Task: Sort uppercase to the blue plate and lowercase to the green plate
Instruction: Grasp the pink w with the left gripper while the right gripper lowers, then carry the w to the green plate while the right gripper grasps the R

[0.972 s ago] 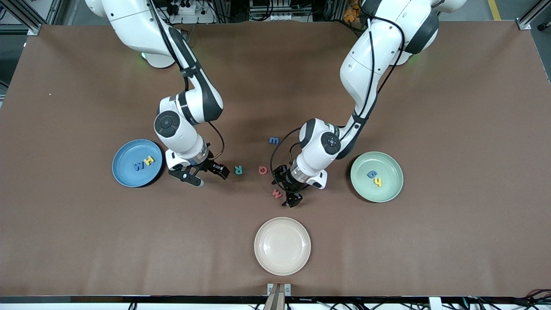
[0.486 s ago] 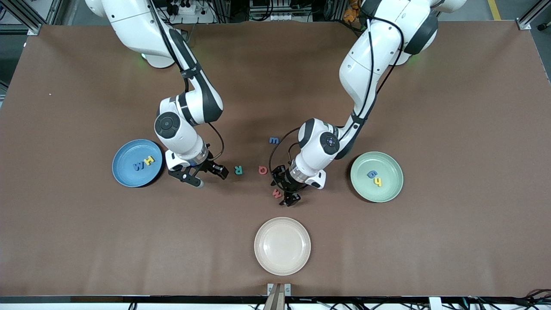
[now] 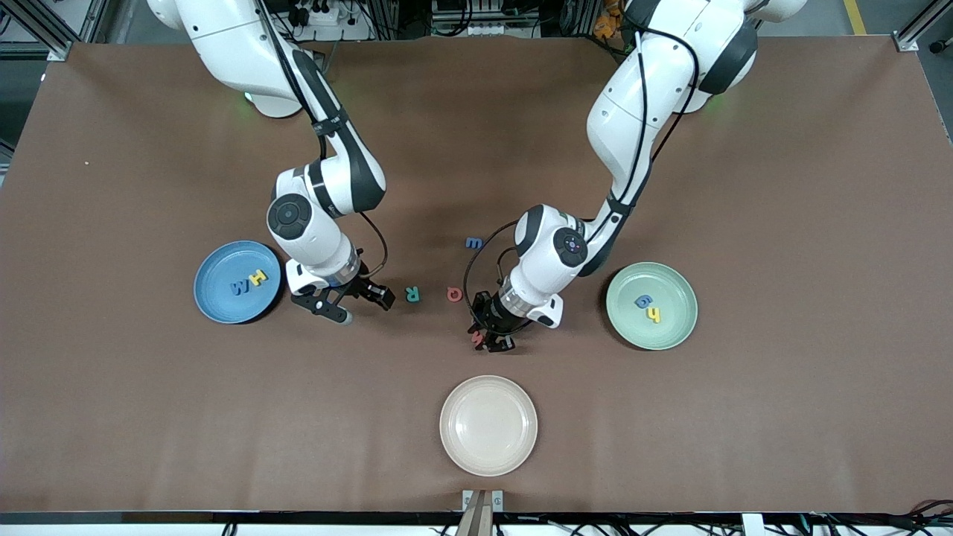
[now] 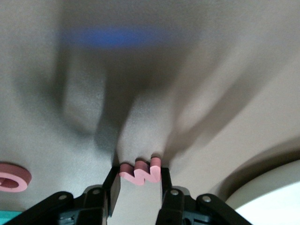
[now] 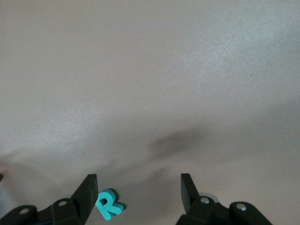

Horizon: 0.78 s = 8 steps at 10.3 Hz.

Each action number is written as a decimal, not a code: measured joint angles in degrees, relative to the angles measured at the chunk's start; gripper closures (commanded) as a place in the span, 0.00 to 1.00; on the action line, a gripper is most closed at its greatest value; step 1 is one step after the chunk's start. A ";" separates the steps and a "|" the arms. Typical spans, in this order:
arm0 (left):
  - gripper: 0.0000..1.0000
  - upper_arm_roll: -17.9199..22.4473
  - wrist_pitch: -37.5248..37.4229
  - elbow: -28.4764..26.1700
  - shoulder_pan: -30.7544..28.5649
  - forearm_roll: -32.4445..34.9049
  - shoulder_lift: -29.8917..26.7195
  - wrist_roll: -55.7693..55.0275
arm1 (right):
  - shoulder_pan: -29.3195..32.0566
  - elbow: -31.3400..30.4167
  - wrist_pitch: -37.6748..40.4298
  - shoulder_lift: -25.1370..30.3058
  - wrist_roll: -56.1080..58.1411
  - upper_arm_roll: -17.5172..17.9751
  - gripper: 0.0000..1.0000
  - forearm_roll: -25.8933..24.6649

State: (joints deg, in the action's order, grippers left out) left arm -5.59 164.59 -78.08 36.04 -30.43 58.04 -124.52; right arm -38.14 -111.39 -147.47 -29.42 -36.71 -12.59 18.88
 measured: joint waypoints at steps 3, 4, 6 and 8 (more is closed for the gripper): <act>1.00 -0.03 -0.01 0.02 -0.23 -0.04 -0.08 0.00 | 0.00 0.00 0.00 -0.04 0.00 0.00 0.20 0.00; 1.00 -0.02 -0.14 -0.05 -0.54 -0.05 -0.35 0.00 | 0.00 0.00 0.00 -0.04 0.00 0.00 0.20 0.00; 1.00 -0.01 -2.31 -0.94 -1.53 -0.07 -2.30 0.00 | -0.09 0.06 0.00 -0.05 -0.05 0.06 0.20 0.00; 1.00 0.02 -6.12 -3.41 -3.07 -0.07 -6.29 0.00 | -1.22 0.89 0.01 -0.05 -0.15 0.24 0.21 0.00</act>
State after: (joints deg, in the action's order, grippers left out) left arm -5.57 158.47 -81.49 32.97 -30.50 51.76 -124.52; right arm -39.36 -110.49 -147.46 -29.47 -36.85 -12.35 18.88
